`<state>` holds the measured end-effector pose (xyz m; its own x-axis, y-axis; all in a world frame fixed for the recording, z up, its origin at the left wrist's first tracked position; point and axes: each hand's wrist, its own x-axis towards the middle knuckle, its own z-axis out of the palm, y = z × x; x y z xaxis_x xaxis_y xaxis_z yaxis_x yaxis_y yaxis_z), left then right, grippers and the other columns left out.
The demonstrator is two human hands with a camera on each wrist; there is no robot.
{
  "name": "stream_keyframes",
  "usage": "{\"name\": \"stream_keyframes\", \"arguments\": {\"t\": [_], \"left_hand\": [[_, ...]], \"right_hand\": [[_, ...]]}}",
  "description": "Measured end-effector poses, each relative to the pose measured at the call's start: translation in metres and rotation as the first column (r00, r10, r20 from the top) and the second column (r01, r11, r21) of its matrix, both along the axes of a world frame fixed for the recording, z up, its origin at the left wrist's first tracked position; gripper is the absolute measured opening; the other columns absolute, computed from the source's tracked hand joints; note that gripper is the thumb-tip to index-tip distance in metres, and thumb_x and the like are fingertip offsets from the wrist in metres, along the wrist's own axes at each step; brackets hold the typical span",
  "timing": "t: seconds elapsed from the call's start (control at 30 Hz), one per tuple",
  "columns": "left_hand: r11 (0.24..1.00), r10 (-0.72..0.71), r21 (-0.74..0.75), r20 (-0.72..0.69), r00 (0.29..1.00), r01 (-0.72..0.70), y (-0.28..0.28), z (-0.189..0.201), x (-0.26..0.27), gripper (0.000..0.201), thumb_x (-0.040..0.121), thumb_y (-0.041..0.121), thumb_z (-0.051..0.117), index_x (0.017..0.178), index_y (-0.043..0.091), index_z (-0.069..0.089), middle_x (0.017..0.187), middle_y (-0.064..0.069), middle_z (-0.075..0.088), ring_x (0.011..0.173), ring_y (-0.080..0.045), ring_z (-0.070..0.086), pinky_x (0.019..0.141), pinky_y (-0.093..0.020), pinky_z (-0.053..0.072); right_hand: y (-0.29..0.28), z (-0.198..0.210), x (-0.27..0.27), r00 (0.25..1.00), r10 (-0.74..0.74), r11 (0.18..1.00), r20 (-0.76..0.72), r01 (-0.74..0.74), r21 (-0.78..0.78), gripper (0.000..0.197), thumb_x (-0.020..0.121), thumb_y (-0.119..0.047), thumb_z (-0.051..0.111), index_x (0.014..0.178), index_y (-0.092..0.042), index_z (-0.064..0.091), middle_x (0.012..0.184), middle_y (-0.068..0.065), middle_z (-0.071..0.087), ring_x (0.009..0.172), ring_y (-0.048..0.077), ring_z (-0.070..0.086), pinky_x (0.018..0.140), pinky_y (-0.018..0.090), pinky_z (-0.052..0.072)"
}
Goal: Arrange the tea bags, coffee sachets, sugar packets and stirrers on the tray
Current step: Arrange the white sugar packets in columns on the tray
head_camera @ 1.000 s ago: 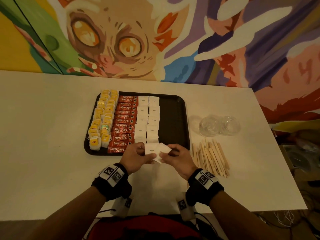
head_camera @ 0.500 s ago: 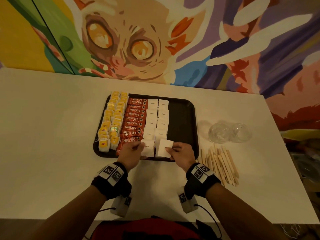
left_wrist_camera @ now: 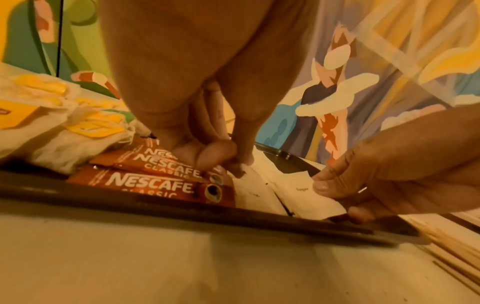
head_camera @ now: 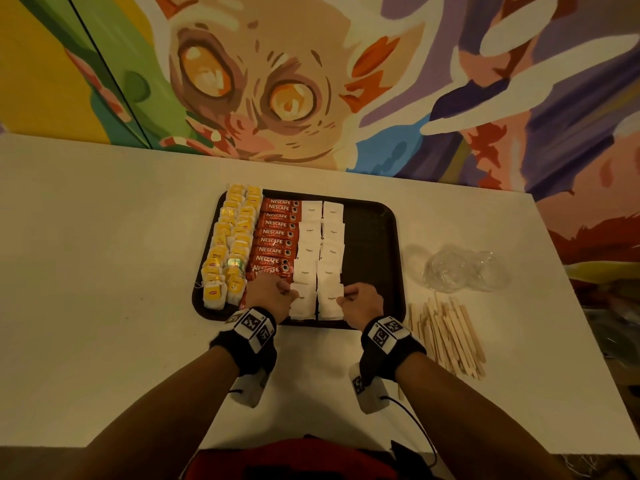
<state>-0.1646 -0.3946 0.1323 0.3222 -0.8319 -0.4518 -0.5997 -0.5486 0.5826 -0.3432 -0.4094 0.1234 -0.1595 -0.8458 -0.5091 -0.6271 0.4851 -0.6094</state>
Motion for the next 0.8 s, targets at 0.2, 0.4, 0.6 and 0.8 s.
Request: {"name": "stream_keyframes", "arguments": {"t": [0.2, 0.4, 0.6, 0.8], "left_hand": [[0.992, -0.121, 0.037, 0.089, 0.989, 0.118, -0.002, 0.003, -0.001, 0.02, 0.086, 0.034, 0.069, 0.099, 0.019, 0.069, 0.106, -0.002, 0.063, 0.089, -0.015, 0.051, 0.078, -0.026, 0.043], [0.964, -0.267, 0.057, 0.199, 0.943, 0.261, -0.001, 0.007, -0.007, 0.021, 0.088, 0.035, 0.066, 0.099, 0.017, 0.067, 0.099, -0.001, 0.065, 0.085, -0.015, 0.055, 0.075, -0.028, 0.046], [0.952, -0.307, 0.062, 0.261, 0.915, 0.301, -0.001, 0.004, -0.009, 0.025, 0.089, 0.038, 0.064, 0.105, 0.019, 0.063, 0.101, 0.0, 0.063, 0.09, -0.016, 0.057, 0.074, -0.028, 0.044], [0.942, -0.334, 0.052, 0.259, 0.906, 0.332, 0.0, 0.001, -0.006, 0.022, 0.089, 0.038, 0.062, 0.104, 0.021, 0.062, 0.1, 0.001, 0.064, 0.092, -0.017, 0.06, 0.077, -0.031, 0.049]], "right_hand": [[-0.002, -0.003, 0.006, 0.996, 0.019, 1.0, -0.087, -0.016, 0.027, 0.027, 0.092, -0.014, 0.066, 0.117, -0.009, 0.059, 0.119, 0.01, 0.065, 0.108, 0.024, 0.063, 0.093, 0.033, 0.054], [-0.005, -0.004, 0.01, 0.989, 0.029, 0.998, -0.143, -0.021, 0.056, 0.03, 0.091, -0.016, 0.067, 0.119, -0.009, 0.057, 0.122, 0.011, 0.06, 0.106, 0.024, 0.062, 0.088, 0.029, 0.053], [-0.005, -0.004, 0.014, 0.984, 0.029, 0.996, -0.177, -0.014, 0.083, 0.032, 0.093, -0.017, 0.065, 0.123, -0.01, 0.055, 0.127, 0.013, 0.056, 0.108, 0.025, 0.061, 0.088, 0.029, 0.052], [0.0, 0.002, 0.015, 0.982, 0.014, 0.998, -0.187, -0.001, 0.066, 0.032, 0.094, -0.017, 0.063, 0.124, -0.009, 0.054, 0.125, 0.011, 0.057, 0.111, 0.025, 0.061, 0.089, 0.028, 0.052]]}}
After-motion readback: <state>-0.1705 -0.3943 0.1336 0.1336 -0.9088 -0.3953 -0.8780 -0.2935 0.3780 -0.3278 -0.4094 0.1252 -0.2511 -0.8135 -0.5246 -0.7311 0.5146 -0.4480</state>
